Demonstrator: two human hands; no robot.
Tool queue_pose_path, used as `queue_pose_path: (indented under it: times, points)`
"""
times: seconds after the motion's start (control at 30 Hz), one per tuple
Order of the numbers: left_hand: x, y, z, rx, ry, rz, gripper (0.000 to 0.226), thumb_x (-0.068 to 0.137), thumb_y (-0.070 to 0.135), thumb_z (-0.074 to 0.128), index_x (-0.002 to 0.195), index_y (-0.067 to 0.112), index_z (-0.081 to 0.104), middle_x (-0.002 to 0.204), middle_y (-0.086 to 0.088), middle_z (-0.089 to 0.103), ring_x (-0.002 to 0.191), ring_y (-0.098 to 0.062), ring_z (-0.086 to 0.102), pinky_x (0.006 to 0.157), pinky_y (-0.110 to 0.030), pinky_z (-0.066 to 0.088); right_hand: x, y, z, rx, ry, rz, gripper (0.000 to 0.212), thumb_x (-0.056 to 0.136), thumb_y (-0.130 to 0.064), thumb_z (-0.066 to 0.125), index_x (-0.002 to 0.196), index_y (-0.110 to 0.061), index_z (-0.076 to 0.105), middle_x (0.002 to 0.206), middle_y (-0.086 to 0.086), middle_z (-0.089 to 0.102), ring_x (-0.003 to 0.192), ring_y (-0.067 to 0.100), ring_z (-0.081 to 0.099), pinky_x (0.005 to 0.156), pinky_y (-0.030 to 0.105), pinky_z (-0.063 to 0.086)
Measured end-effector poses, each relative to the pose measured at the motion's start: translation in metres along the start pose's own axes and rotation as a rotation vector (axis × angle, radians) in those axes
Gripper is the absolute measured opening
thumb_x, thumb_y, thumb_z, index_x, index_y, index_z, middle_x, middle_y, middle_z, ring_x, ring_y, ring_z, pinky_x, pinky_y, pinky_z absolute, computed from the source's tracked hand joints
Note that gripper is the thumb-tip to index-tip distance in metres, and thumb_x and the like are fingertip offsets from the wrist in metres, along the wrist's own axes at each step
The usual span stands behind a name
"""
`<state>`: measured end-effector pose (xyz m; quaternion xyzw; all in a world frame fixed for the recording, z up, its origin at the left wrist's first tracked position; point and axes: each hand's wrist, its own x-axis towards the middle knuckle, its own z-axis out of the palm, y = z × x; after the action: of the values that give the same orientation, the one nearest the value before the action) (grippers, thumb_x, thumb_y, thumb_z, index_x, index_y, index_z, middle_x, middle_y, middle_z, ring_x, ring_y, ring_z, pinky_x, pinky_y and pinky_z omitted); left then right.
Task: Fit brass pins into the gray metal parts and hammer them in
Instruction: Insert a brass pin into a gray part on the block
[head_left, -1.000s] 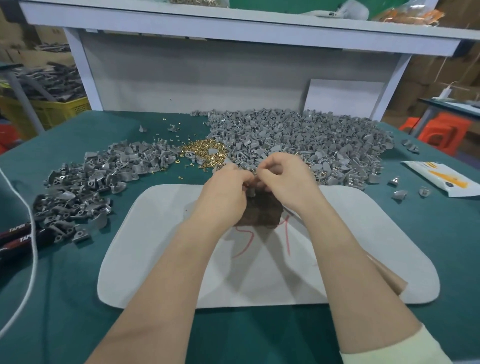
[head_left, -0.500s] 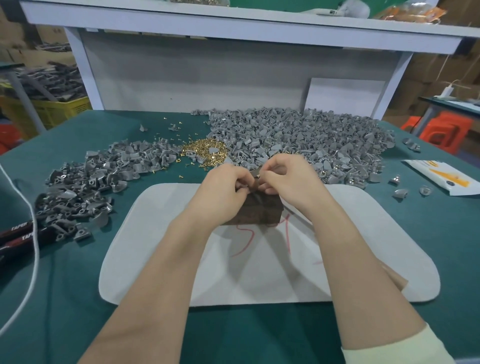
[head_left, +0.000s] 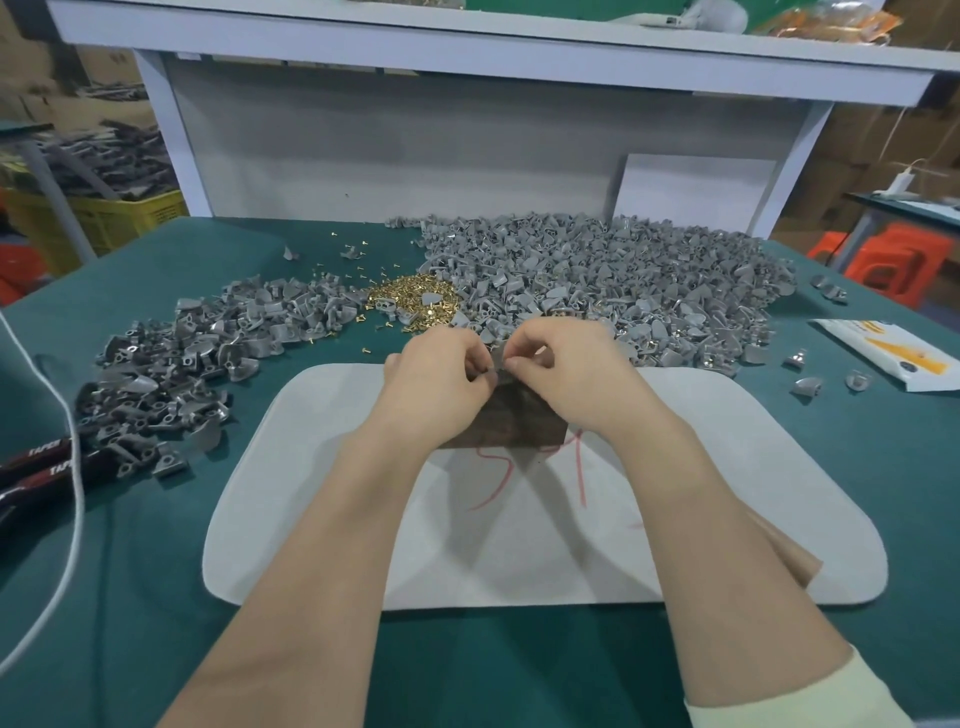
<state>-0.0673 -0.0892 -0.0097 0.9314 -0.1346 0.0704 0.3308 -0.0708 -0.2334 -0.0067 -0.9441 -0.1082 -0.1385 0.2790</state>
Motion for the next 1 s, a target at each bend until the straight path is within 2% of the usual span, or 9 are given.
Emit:
queue_pose_path:
  times: [0.13, 0.33, 0.5, 0.73, 0.9, 1.0]
  points:
    - [0.001, -0.001, 0.0, 0.01, -0.015, -0.004, 0.004, 0.088, 0.018, 0.061, 0.087, 0.021, 0.063, 0.09, 0.003, 0.062, 0.1, -0.024, 0.059, 0.094, -0.042, 0.046, 0.002, -0.002, 0.002, -0.097, 0.004, -0.059, 0.007, 0.087, -0.014, 0.059, 0.09, -0.017, 0.066, 0.095, 0.002, 0.064, 0.081, 0.015, 0.051, 0.081, 0.031, 0.045]
    - [0.001, -0.002, 0.0, -0.007, -0.004, -0.018, 0.007, 0.088, 0.02, 0.063, 0.082, 0.022, 0.059, 0.086, 0.004, 0.062, 0.097, -0.025, 0.06, 0.092, -0.042, 0.046, 0.003, -0.008, 0.003, -0.197, -0.015, -0.065, 0.01, 0.09, -0.016, 0.055, 0.092, -0.015, 0.065, 0.096, 0.004, 0.057, 0.09, 0.022, 0.053, 0.085, 0.039, 0.045]
    - [0.002, -0.003, 0.0, -0.02, -0.001, -0.016, 0.007, 0.087, 0.022, 0.065, 0.081, 0.021, 0.061, 0.086, 0.0, 0.064, 0.095, -0.027, 0.06, 0.089, -0.042, 0.048, 0.003, -0.012, 0.006, -0.256, -0.019, -0.083, 0.013, 0.091, -0.017, 0.054, 0.096, -0.014, 0.065, 0.097, 0.005, 0.056, 0.094, 0.025, 0.053, 0.085, 0.038, 0.043]
    - [0.002, -0.003, 0.0, -0.006, 0.005, -0.02, 0.009, 0.087, 0.02, 0.064, 0.08, 0.023, 0.059, 0.087, 0.001, 0.063, 0.096, -0.026, 0.06, 0.089, -0.042, 0.048, 0.002, -0.013, 0.006, -0.24, -0.006, -0.055, 0.011, 0.091, -0.015, 0.052, 0.094, -0.013, 0.063, 0.087, -0.001, 0.049, 0.087, 0.021, 0.049, 0.077, 0.032, 0.042]
    - [0.002, -0.004, 0.001, -0.015, 0.009, -0.025, 0.008, 0.087, 0.024, 0.065, 0.081, 0.022, 0.06, 0.087, -0.001, 0.064, 0.096, -0.027, 0.06, 0.087, -0.042, 0.049, 0.002, -0.015, 0.005, -0.271, -0.033, -0.065, 0.012, 0.091, -0.014, 0.052, 0.097, -0.012, 0.063, 0.095, 0.003, 0.052, 0.095, 0.024, 0.051, 0.085, 0.037, 0.042]
    - [0.003, -0.005, 0.002, -0.02, 0.015, -0.029, 0.006, 0.087, 0.026, 0.066, 0.085, 0.021, 0.064, 0.085, 0.0, 0.062, 0.095, -0.027, 0.059, 0.085, -0.039, 0.049, 0.004, -0.017, 0.005, -0.315, -0.046, -0.073, 0.014, 0.091, -0.012, 0.051, 0.099, -0.014, 0.062, 0.102, 0.005, 0.052, 0.098, 0.025, 0.051, 0.082, 0.033, 0.041]
